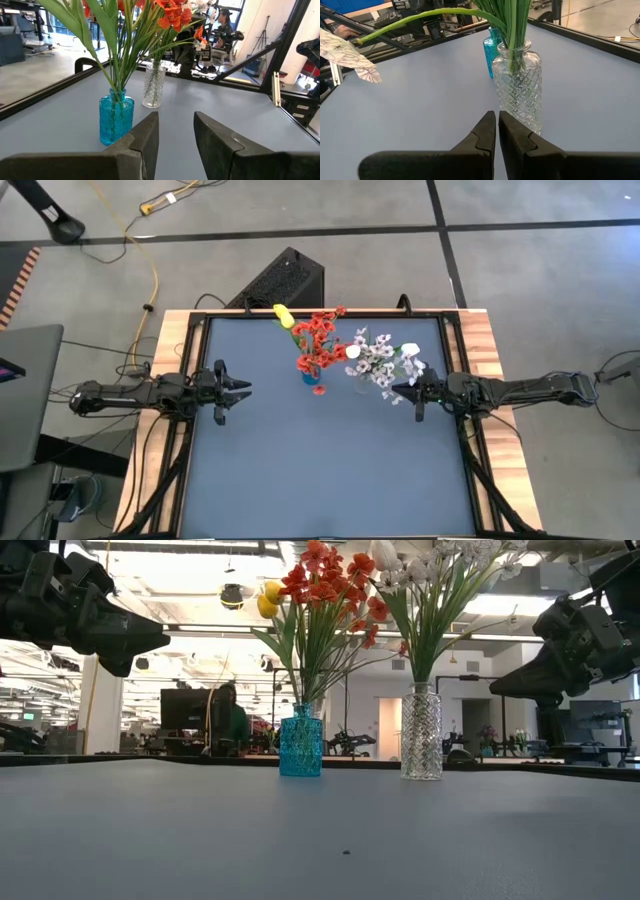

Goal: Sort flowers into vase by color
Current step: Return to Home Position

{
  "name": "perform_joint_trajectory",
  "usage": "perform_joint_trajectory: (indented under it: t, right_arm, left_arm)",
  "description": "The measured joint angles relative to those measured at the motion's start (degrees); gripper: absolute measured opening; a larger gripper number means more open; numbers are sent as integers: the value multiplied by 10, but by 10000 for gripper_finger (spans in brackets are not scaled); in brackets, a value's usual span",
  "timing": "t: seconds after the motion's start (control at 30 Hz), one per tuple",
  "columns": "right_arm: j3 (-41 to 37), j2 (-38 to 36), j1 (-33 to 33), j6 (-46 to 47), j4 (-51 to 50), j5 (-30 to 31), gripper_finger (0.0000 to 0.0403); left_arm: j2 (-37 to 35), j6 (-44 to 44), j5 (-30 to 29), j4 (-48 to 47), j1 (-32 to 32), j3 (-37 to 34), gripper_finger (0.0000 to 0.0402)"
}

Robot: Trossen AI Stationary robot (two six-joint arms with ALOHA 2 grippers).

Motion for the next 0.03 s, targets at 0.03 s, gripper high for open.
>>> perform_joint_trajectory:
  t: [0.03]
  right_arm:
    - [0,0,0,0,0,0,51]
  left_arm:
    - [0,0,0,0,0,0,112]
